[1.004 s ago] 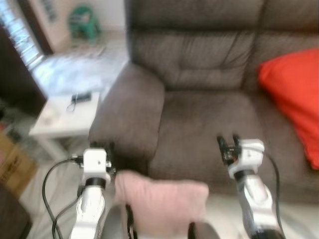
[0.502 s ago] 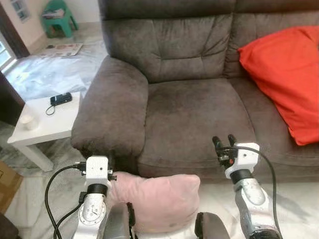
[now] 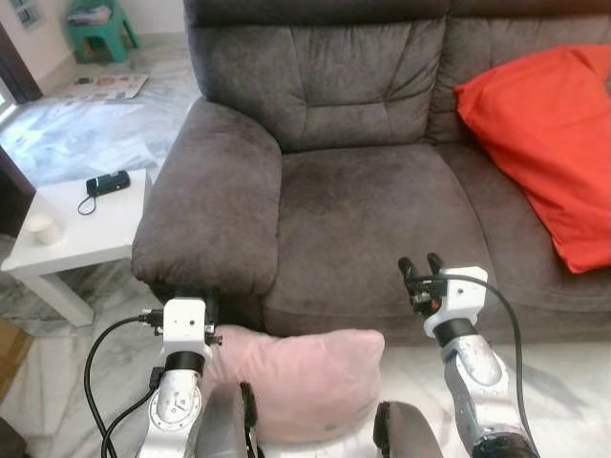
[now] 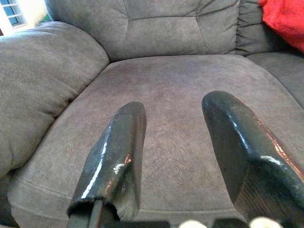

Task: Move the pillow to the sofa from floor

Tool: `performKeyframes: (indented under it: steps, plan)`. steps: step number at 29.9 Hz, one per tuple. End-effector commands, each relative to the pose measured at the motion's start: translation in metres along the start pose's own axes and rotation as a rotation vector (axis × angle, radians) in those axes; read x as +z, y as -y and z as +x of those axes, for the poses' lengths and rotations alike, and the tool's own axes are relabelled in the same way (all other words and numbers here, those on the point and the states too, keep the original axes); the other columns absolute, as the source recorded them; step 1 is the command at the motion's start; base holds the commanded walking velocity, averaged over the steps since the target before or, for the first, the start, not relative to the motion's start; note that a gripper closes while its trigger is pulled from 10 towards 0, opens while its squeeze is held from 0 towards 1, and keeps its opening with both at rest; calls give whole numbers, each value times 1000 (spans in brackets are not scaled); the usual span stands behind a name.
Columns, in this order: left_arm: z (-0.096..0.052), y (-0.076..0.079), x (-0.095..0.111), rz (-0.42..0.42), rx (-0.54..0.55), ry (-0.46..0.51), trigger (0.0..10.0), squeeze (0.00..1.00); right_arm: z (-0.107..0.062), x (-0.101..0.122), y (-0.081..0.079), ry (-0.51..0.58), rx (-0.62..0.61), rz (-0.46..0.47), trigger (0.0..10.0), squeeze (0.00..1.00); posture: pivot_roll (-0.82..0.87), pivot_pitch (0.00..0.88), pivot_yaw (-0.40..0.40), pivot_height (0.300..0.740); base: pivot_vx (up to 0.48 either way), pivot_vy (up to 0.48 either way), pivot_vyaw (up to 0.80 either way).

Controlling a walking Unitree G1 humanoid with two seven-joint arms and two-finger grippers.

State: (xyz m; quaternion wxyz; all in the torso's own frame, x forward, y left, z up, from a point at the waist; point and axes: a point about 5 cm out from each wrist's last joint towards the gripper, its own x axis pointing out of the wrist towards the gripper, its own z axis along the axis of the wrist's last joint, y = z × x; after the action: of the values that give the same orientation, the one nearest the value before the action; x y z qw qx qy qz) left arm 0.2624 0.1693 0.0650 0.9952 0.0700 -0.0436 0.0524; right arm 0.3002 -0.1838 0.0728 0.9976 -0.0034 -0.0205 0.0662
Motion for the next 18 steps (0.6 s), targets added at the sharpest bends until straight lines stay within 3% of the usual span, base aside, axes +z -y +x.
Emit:
performKeyframes:
  steps: [1,12,18]
  plan:
    - [0,-2,-3,5,9,-23,10000,0,0,3,-1,17,7,0,10000,0,-68,84,38,549,0,0,0]
    - [1,0,-4,4,4,-26,10000,0,1,2,-3,7,15,4,10000,0,-70,85,39,549,0,0,0]
    - [1,0,-4,4,4,-27,10000,0,1,-1,-6,-13,26,2,10000,0,-71,86,39,516,0,0,0]
